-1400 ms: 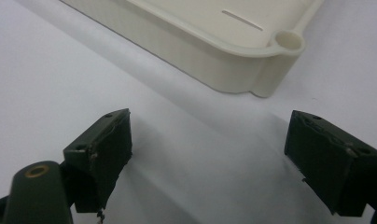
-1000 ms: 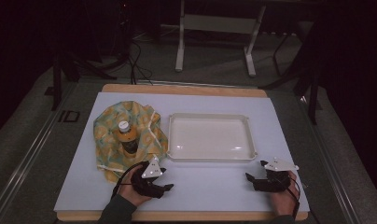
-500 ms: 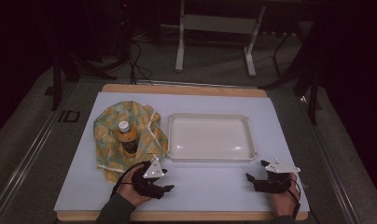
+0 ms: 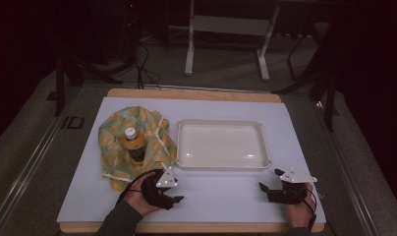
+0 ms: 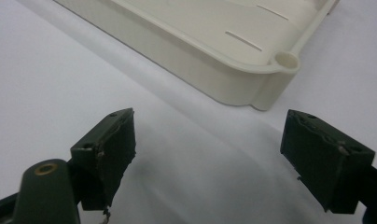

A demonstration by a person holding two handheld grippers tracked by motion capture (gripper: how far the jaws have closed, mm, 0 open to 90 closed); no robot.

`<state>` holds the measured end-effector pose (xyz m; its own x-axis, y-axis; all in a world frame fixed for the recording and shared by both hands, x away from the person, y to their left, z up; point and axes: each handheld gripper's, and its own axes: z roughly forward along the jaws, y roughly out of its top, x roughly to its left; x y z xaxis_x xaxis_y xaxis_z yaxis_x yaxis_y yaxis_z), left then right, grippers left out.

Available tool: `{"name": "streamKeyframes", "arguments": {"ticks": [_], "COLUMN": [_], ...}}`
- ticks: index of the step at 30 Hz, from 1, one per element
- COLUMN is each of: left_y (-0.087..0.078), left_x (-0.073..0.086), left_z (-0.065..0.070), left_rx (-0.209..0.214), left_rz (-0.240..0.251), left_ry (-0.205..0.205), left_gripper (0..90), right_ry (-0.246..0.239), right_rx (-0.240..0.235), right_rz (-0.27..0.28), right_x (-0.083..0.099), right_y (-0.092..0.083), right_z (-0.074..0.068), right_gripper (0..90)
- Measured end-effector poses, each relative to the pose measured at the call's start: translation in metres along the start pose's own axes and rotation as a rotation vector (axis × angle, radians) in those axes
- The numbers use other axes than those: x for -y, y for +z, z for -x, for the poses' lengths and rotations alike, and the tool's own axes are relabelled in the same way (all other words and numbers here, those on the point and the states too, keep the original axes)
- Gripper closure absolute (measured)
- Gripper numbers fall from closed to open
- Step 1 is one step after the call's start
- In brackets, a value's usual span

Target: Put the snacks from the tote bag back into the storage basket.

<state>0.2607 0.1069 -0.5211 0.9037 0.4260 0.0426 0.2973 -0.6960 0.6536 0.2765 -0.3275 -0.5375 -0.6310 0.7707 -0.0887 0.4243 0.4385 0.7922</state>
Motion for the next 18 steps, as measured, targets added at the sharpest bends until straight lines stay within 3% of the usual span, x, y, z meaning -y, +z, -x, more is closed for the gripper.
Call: {"name": "streamKeyframes", "arguments": {"ticks": [10,14,18], "left_y": [-0.005,-0.006,-0.010], "left_x": [-0.011,-0.013,-0.019], "left_z": [-0.003,-0.005,-0.007], "left_rx": [-0.003,-0.002,-0.001], "left_rz": [-0.058,-0.059,-0.073], "left_ry": [0.046,0.044,0.068], "left_gripper": [38.6,38.7,39.1], "right_ry": [-0.003,-0.003,0.002], "right_rx": [-0.009,-0.010,-0.009], "right_rz": [0.007,0.009,0.015], "right_x": [0.000,0.000,0.001], "right_y": [0.000,-0.001,-0.002], "right_z": [0.000,0.000,0.001], "right_gripper": [19.0,20.1,20.0]}}
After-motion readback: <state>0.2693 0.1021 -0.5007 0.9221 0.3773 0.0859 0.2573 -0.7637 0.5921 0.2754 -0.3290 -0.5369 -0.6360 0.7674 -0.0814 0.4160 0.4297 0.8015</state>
